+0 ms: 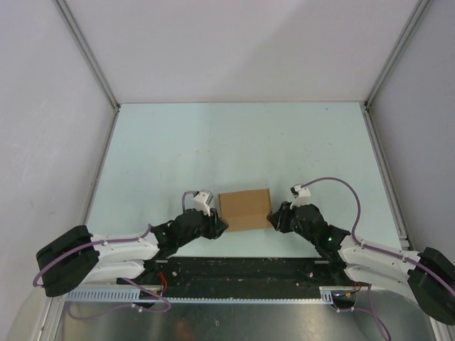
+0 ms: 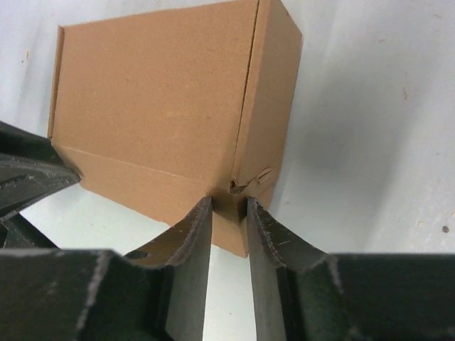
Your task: Fold the paper box
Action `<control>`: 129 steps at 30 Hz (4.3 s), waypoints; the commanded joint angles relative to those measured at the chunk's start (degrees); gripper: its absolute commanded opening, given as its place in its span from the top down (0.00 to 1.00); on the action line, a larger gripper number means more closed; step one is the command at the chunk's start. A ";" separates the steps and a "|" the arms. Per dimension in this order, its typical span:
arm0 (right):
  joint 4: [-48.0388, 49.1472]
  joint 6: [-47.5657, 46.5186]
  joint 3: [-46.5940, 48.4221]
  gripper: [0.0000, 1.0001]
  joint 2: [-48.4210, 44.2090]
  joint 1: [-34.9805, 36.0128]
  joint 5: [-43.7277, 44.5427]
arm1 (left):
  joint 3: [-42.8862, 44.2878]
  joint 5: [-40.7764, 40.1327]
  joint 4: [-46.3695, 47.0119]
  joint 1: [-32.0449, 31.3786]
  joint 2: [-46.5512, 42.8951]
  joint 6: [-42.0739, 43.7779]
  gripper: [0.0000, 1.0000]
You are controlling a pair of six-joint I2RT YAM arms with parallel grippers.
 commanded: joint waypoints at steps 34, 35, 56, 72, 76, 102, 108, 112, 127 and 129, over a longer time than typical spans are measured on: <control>-7.12 3.24 2.71 0.53 -3.83 4.49 1.90 | 3.21 -2.39 -4.53 -0.29 -4.67 2.31 0.58; -6.94 3.24 2.71 0.53 -3.66 4.57 2.08 | 3.29 -2.82 -4.61 -0.29 -4.76 2.31 0.58; -2.28 2.18 1.84 0.64 -0.67 4.75 4.71 | 3.29 -2.91 -2.24 -0.29 -2.56 1.79 0.59; 0.35 1.13 1.75 0.63 0.21 4.75 5.07 | 2.94 -2.47 1.45 -0.29 -0.01 2.05 0.61; 1.76 0.69 1.40 0.63 0.65 4.75 5.33 | 2.33 -2.91 2.42 -0.29 -0.72 2.22 0.65; -0.43 -1.51 1.22 0.46 -5.23 4.49 8.14 | 0.48 -4.14 3.83 -0.29 -3.24 2.66 0.57; -5.26 -1.69 1.22 0.43 -11.82 4.40 10.42 | 0.57 -5.28 -3.98 -0.21 -11.78 2.93 0.49; -7.11 -1.42 1.22 0.42 -13.15 4.40 11.30 | 1.10 -8.35 -11.62 -0.29 -19.06 3.10 0.47; -9.22 1.39 1.04 0.40 -14.73 4.66 12.98 | 22.07 -14.43 -4.62 0.67 0.14 20.58 0.52; -10.27 1.65 0.96 0.42 -15.96 4.75 13.15 | 25.25 -12.42 -3.74 2.51 7.15 22.43 0.55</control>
